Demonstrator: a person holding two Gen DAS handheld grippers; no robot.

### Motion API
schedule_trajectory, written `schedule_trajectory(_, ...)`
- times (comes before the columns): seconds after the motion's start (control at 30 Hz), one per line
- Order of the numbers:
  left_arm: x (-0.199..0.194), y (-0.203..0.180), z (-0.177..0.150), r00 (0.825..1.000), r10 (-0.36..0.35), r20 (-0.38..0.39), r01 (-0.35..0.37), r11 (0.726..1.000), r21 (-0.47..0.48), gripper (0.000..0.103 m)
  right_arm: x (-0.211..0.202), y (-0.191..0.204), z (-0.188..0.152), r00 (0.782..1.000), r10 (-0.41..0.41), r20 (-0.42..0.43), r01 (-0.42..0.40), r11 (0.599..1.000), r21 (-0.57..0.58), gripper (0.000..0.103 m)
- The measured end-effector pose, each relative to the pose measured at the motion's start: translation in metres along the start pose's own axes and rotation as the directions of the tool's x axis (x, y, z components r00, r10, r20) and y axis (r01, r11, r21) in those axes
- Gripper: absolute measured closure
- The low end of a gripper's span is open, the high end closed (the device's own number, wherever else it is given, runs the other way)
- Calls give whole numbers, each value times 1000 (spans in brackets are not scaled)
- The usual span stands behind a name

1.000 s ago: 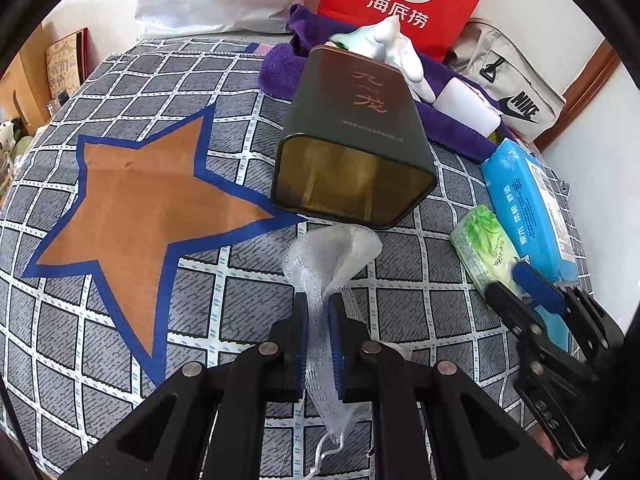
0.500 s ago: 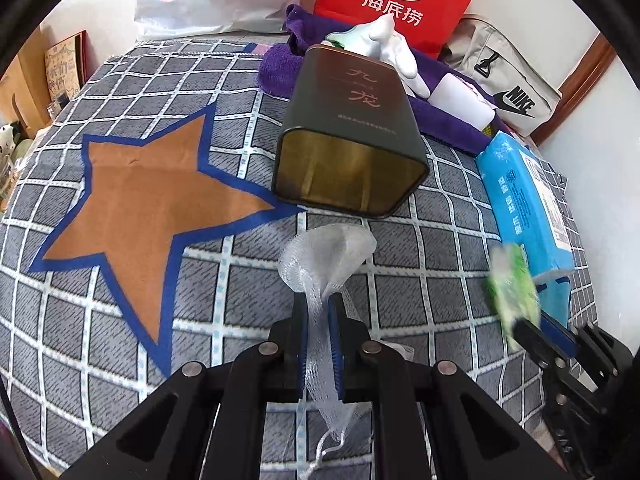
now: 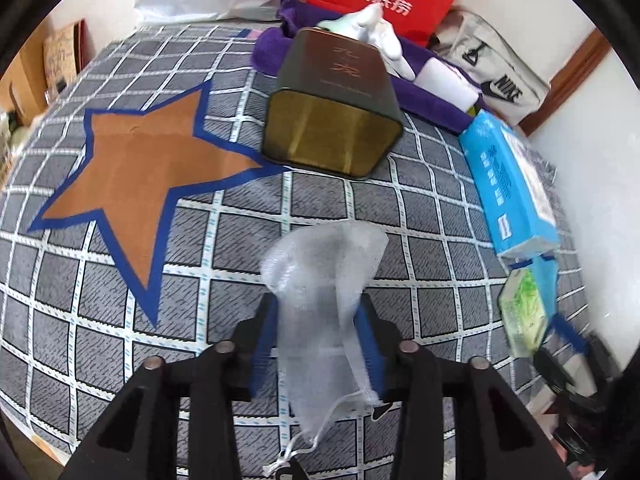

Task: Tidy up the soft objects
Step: 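Lift and carry the mesh bag and green tissue packet toward the purple towel with both tools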

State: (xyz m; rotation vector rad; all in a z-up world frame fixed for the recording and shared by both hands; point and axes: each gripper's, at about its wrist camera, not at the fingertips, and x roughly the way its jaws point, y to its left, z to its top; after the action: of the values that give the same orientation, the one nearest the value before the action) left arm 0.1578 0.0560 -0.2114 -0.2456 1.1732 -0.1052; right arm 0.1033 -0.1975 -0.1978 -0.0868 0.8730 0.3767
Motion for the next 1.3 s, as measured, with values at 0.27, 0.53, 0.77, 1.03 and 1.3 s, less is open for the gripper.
schedule_trajectory(0.27,8,-25,5,993,106,46,-110,990,85,77,26,-17,4,1000,6,-26,-6,1000,22,27)
schedule_trajectory(0.53,5,-20,16,999,48,13,-49,998,39,96,38,-13,-1,998,-5,-63,5,1000,5,48)
schedule_trajectory(0.77,-17,-19,25,999,-8,37,7,1000,22,96,15,-17,14,999,31,-35,-30,999,26,48)
schedule_trajectory(1.03,-46,-24,41,994,-18,104,14,999,43,96,-11,-24,47,999,39,35,-41,997,71,48)
schedule_trajectory(1.3,-62,-32,62,988,-48,148,39,997,62,96,-21,-29,82,997,12,79,-18,996,84,48)
